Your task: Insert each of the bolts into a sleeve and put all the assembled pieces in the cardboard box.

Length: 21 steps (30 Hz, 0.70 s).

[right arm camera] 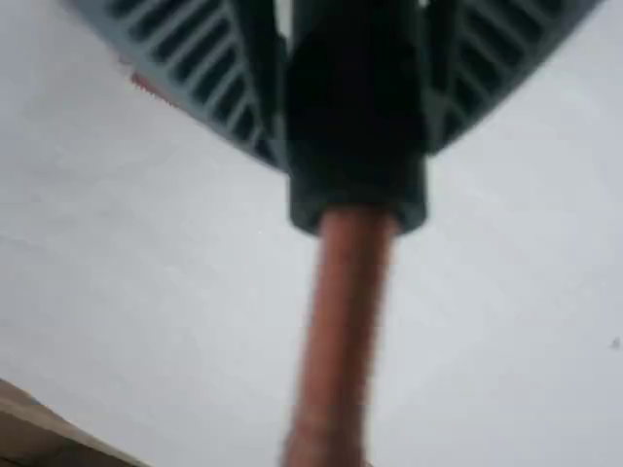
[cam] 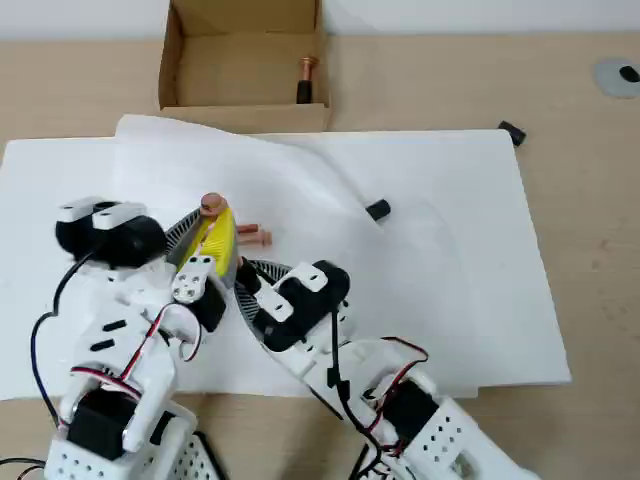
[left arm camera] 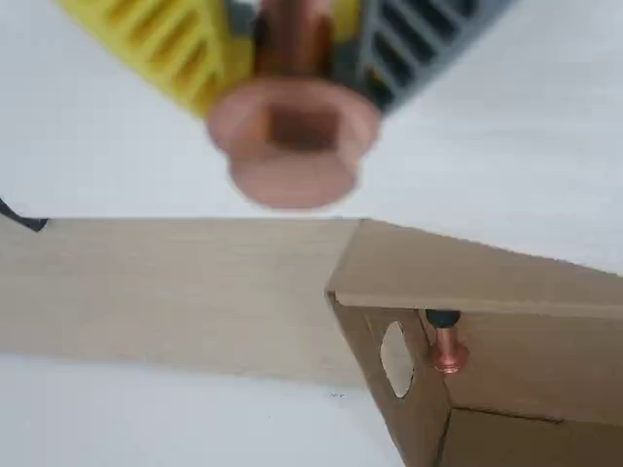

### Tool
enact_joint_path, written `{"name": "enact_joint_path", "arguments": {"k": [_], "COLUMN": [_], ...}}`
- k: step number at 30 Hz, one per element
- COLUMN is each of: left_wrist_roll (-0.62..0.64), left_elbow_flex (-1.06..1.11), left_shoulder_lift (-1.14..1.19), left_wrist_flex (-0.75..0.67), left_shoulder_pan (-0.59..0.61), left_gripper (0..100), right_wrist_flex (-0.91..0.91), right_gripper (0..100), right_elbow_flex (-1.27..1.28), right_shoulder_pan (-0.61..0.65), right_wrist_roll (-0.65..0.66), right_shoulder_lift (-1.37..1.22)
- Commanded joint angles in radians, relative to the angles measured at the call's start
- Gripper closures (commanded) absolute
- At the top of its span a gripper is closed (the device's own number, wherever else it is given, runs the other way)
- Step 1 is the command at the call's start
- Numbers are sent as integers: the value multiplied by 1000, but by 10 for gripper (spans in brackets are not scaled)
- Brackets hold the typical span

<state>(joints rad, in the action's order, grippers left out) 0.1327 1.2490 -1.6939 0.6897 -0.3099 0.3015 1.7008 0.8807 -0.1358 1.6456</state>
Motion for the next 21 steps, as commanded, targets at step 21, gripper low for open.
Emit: {"name": "enact_joint_path", "arguments": {"k": [21], "left_wrist_roll": [-5], "left_elbow_flex": [11], "left_shoulder_lift": [-7], "left_wrist_flex": [31], "left_shoulder_pan": [3], "left_gripper": [994], "right_wrist_flex": [0], "right_gripper": [989], "right_elbow_flex": [-1], "right_shoulder_pan": [12], "right_wrist_roll": [-9], "right_shoulder_lift": [10]}}
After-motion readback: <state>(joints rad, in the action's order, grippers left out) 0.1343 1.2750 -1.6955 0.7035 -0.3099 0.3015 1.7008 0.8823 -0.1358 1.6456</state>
